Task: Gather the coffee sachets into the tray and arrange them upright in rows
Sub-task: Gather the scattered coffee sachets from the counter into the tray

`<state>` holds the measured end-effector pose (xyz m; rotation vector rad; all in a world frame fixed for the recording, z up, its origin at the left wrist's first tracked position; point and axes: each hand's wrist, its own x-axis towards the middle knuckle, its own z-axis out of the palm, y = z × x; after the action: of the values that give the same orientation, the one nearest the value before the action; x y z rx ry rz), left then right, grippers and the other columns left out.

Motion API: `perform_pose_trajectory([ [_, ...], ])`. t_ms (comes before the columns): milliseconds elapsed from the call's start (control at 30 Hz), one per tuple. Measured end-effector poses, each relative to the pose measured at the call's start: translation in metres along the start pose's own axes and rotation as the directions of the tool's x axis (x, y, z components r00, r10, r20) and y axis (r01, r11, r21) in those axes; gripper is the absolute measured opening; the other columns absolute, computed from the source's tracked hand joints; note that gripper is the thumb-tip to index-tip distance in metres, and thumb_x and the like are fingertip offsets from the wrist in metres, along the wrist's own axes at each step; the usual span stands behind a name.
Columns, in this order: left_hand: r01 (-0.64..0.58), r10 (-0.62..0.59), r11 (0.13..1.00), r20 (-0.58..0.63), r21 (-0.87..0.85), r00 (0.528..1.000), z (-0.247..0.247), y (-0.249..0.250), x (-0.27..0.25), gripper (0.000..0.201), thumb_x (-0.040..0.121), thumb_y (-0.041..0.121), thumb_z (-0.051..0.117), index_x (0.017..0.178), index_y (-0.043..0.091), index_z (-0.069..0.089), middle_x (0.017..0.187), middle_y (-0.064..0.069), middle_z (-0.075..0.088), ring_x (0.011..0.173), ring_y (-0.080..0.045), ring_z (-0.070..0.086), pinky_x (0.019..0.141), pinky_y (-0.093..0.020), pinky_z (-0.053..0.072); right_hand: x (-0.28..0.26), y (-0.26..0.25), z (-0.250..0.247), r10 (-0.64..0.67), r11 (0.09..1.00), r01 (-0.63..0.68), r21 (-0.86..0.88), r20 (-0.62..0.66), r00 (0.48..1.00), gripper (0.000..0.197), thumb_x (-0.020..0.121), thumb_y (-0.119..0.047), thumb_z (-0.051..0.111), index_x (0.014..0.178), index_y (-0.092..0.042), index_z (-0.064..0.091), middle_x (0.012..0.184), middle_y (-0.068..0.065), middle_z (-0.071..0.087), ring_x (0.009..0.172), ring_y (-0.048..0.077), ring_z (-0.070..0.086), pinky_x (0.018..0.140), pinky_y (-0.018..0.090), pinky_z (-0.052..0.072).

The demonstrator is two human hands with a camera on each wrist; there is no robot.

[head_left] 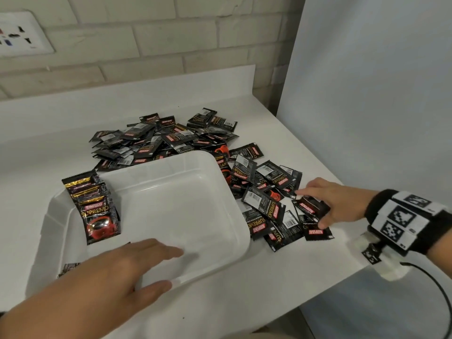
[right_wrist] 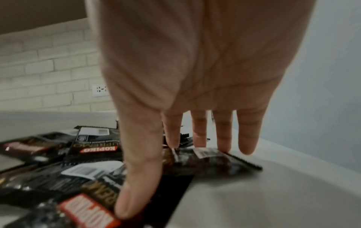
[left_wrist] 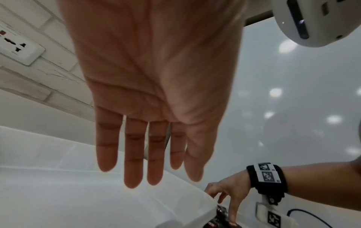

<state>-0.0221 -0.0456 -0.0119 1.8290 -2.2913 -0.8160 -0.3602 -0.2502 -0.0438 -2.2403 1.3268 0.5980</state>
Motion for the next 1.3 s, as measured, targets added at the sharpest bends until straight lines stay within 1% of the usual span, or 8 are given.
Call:
perform_pose_trajectory([
  [133, 0.036, -0.036, 0.999, -0.006, 0.006, 0.999, 0.004, 0.005, 0.007, 0.066, 0.036, 0.096, -0.014, 0.101, 0.086, -0.005, 0.124, 0.055, 0.008, 0.112, 0.02, 0.035, 0.085, -0.002, 0.036, 0.002, 0.002, 0.005, 0.051, 0.999, -0.051, 0.013, -0.019, 0.998, 0.068, 0.068, -0.033, 0.079, 0.118, -0.037, 0.032, 0.11, -0.005, 0.04, 0.107, 0.015, 0.04, 0.092, 0.032, 0.038],
  [233, 0.02, -0.02, 1.0, 0.006, 0.004, 1.0, 0.004, 0.008, 0.011, 0.066, 0.036, 0.097, -0.013, 0.1, 0.087, -0.003, 0.122, 0.056, 0.008, 0.107, 0.023, 0.038, 0.08, -0.002, 0.038, -0.003, 0.006, 0.006, 0.059, 0.995, -0.057, 0.086, -0.021, 0.998, 0.056, 0.067, -0.035, 0.08, 0.104, -0.033, 0.037, 0.106, -0.008, 0.043, 0.106, 0.014, 0.045, 0.089, 0.028, 0.039],
  [400, 0.006, -0.006, 0.998, -0.01, -0.07, 1.0, 0.004, 0.008, 0.013, 0.061, 0.04, 0.099, -0.004, 0.1, 0.088, 0.002, 0.12, 0.055, 0.019, 0.11, 0.025, 0.034, 0.078, -0.001, 0.04, -0.014, 0.001, 0.02, 0.03, 0.992, -0.022, 0.122, -0.065, 0.997, 0.076, 0.068, -0.041, 0.078, 0.128, -0.031, 0.033, 0.114, -0.006, 0.031, 0.111, 0.012, 0.033, 0.098, 0.025, 0.033],
  [667, -0.063, 0.06, 0.992, -0.027, -0.107, 0.998, 0.001, 0.022, 0.029, 0.063, 0.045, 0.098, 0.0, 0.106, 0.084, 0.006, 0.12, 0.053, 0.024, 0.111, 0.021, 0.037, 0.091, -0.005, 0.035, -0.017, -0.004, 0.026, 0.018, 0.996, -0.009, 0.089, -0.102, 0.995, 0.057, 0.067, -0.04, 0.078, 0.104, -0.028, 0.037, 0.101, -0.011, 0.046, 0.088, 0.008, 0.047, 0.074, 0.02, 0.041],
  [867, -0.123, 0.019, 0.889, -0.233, -0.442, 0.972, -0.002, 0.038, 0.046, 0.069, 0.051, 0.087, 0.047, 0.115, 0.065, 0.038, 0.108, 0.038, 0.056, 0.1, 0.011, 0.056, 0.082, -0.007, 0.044, -0.035, -0.013, -0.007, -0.062, 0.883, 0.192, 0.428, -0.299, 0.952, 0.021, 0.091, -0.019, 0.054, 0.103, -0.031, 0.041, 0.101, 0.006, 0.063, 0.093, 0.029, 0.06, 0.086, 0.041, 0.047],
  [1000, -0.129, -0.088, 0.744, -0.287, -0.656, 0.954, -0.002, 0.05, 0.068, 0.059, 0.055, 0.063, 0.058, 0.111, 0.045, 0.056, 0.104, 0.026, 0.062, 0.094, 0.003, 0.061, 0.077, -0.01, 0.048, -0.049, -0.065, -0.02, -0.304, 0.766, 0.456, 0.453, -0.369, 0.878, 0.019, 0.094, -0.021, 0.048, 0.103, -0.037, 0.041, 0.101, -0.012, 0.059, 0.093, 0.003, 0.059, 0.083, 0.022, 0.047],
  [1167, -0.08, -0.162, 0.664, -0.248, -0.743, 0.955, 0.0, 0.062, 0.085, 0.039, 0.07, 0.048, 0.073, 0.1, 0.024, 0.064, 0.088, 0.0, 0.072, 0.076, -0.012, 0.069, 0.074, -0.037, 0.057, -0.04, -0.122, -0.012, -0.371, 0.661, 0.605, 0.443, -0.508, 0.777, 0.042, 0.086, -0.028, 0.053, 0.123, -0.037, 0.037, 0.121, -0.003, 0.057, 0.111, 0.009, 0.055, 0.095, 0.034, 0.045],
  [1300, -0.07, -0.276, 0.622, -0.302, -0.78, 0.912, 0.0, 0.05, 0.077, 0.021, 0.074, 0.039, 0.07, 0.088, 0.022, 0.069, 0.08, -0.003, 0.074, 0.072, -0.021, 0.07, 0.072, -0.044, 0.057, -0.034, -0.122, -0.013, -0.281, 0.639, 0.571, 0.516, -0.534, 0.798, 0.038, 0.088, -0.024, 0.059, 0.114, -0.042, 0.04, 0.105, -0.004, 0.056, 0.082, 0.009, 0.06, 0.07, 0.02, 0.046],
])
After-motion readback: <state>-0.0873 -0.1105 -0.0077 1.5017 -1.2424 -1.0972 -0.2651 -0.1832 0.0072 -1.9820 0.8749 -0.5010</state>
